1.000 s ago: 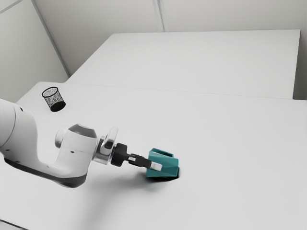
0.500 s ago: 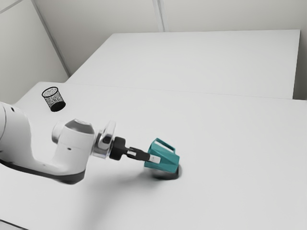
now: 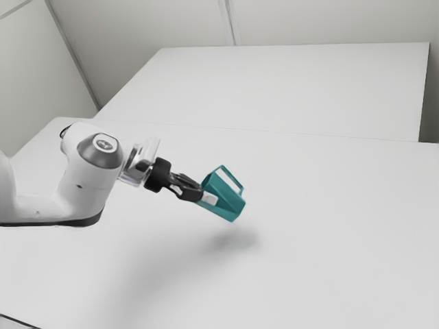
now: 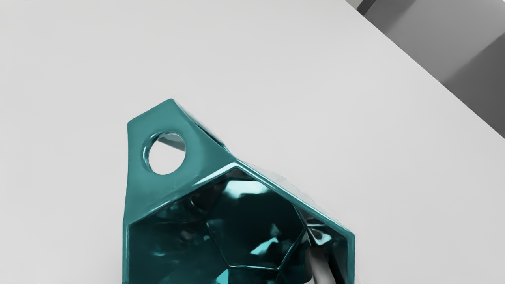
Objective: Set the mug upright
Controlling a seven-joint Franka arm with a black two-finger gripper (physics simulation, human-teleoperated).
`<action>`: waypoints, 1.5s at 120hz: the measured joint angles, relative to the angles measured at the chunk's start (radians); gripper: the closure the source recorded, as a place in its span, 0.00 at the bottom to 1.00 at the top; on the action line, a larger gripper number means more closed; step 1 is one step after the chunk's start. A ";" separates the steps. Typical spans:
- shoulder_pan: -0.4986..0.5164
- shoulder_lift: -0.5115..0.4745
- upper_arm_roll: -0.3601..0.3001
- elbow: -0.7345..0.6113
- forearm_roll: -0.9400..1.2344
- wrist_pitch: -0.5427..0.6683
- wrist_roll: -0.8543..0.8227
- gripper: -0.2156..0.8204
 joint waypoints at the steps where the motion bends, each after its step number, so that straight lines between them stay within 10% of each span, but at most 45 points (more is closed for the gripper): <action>1: 0.001 0.000 0.000 0.005 0.015 0.000 -0.006 0.97; 102: 0.042 -0.008 -0.010 0.190 1.151 -0.204 -0.755 0.97; 180: 0.039 0.026 -0.012 0.044 1.287 0.082 -1.108 0.97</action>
